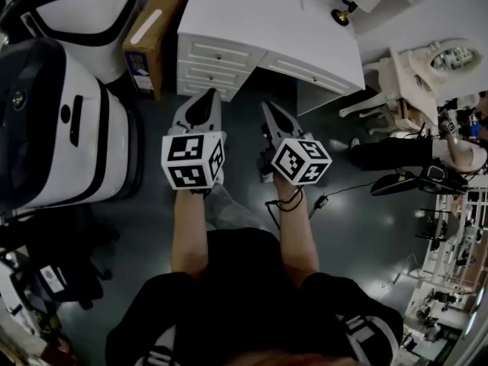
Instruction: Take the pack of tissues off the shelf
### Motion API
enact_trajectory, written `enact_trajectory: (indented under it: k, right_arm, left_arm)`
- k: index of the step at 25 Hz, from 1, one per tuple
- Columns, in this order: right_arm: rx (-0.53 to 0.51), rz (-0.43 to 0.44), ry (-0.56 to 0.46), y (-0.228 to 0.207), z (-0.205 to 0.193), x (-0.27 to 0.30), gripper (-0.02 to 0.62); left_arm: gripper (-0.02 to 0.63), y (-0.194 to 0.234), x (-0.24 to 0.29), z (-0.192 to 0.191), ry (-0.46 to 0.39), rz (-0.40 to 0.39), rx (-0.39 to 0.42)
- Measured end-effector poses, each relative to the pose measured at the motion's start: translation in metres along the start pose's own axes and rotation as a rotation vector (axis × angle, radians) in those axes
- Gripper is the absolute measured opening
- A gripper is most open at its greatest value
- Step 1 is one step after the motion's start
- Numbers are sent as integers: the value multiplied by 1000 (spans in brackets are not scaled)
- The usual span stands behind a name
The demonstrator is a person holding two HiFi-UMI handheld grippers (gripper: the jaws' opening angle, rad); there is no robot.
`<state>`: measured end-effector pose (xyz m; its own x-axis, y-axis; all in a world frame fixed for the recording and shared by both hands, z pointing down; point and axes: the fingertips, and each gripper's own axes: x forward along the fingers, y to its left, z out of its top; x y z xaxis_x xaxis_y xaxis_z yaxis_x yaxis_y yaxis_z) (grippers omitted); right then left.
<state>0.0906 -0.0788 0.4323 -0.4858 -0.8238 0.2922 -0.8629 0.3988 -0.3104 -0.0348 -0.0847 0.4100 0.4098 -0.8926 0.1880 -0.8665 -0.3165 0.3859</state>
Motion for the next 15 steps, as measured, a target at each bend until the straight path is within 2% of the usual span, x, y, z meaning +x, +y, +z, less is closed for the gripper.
enact_trajectory:
  k: [8,15]
  right_arm:
    - [55,0,4,-56,25,42,20]
    - [87,40,71,-81,10,82,20]
  left_arm:
    - [9,14,58,0,28,65,-6]
    - [9,26,98,-14,83,117,-1]
